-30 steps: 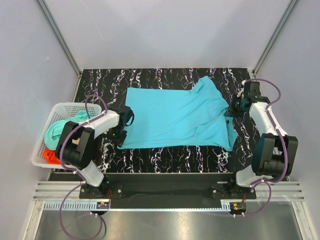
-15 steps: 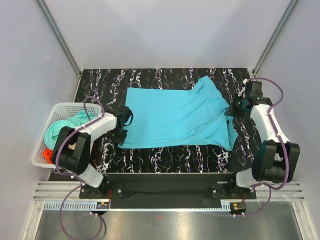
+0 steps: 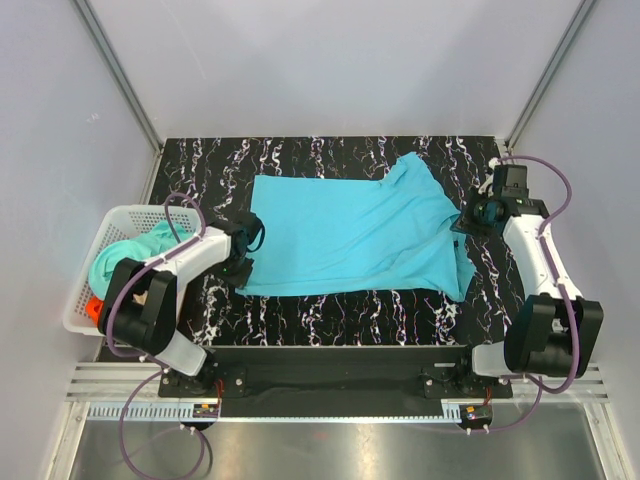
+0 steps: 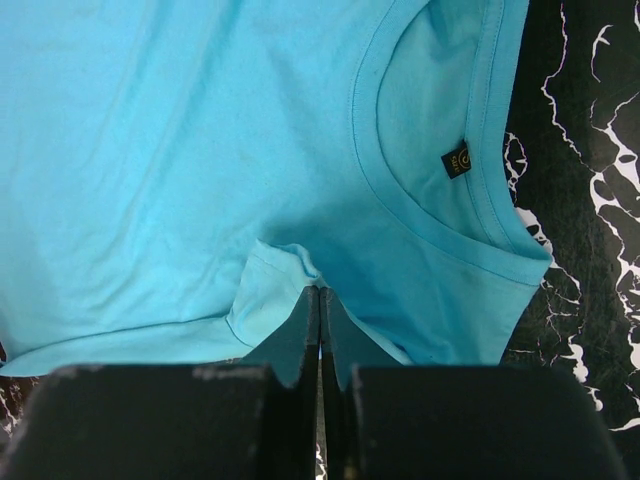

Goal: Fold and stack the t-shirts
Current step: Flatten the tshirt out

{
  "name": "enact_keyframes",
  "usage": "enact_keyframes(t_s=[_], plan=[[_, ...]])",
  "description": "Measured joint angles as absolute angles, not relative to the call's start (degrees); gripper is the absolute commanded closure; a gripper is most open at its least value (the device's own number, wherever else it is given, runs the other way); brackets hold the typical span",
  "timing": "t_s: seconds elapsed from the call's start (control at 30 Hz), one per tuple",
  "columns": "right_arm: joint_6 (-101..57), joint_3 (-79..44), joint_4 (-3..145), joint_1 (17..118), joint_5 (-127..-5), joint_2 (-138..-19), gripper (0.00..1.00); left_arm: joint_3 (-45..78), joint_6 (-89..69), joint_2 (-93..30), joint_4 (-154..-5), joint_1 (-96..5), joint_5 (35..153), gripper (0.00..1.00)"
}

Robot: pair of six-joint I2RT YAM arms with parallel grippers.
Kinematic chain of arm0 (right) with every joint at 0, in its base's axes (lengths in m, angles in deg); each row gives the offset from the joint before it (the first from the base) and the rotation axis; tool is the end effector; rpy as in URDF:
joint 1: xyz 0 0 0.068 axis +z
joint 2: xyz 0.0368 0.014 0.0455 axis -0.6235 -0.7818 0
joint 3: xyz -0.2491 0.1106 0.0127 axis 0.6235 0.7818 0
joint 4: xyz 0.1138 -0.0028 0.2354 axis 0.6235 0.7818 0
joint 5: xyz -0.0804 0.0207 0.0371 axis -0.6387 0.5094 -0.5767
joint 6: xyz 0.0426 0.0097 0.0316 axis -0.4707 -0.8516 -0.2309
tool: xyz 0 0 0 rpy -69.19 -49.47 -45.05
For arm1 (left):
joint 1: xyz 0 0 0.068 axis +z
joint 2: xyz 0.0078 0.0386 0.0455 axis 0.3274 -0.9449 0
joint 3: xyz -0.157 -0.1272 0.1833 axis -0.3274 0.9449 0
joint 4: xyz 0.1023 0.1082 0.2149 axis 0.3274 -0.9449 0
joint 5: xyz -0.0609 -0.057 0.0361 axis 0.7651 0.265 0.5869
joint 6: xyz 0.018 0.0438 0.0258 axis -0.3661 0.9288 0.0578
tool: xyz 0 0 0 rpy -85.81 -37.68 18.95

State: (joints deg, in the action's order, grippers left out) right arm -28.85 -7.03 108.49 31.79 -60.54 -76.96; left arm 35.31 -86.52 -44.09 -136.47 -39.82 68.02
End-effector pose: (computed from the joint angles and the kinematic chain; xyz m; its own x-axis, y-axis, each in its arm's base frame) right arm 0.2892 -0.0265 0.2818 -0.7767 0.3269 -0.5384 0.1714 0.9322 0.3187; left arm 0.2347 -0.0770 0.1792 -0.3642 -0.8792 -0.3071 -0.9248 0.3803 0.0080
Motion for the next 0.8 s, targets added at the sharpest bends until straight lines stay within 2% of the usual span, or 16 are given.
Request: enact_keyframes(t_s=[0.8], plan=[[-28.8, -7.5, 109.3, 32.0, -62.5, -71.8, 1.00, 31.1, -83.7, -40.8, -136.1, -39.8, 65.7, 1.00]])
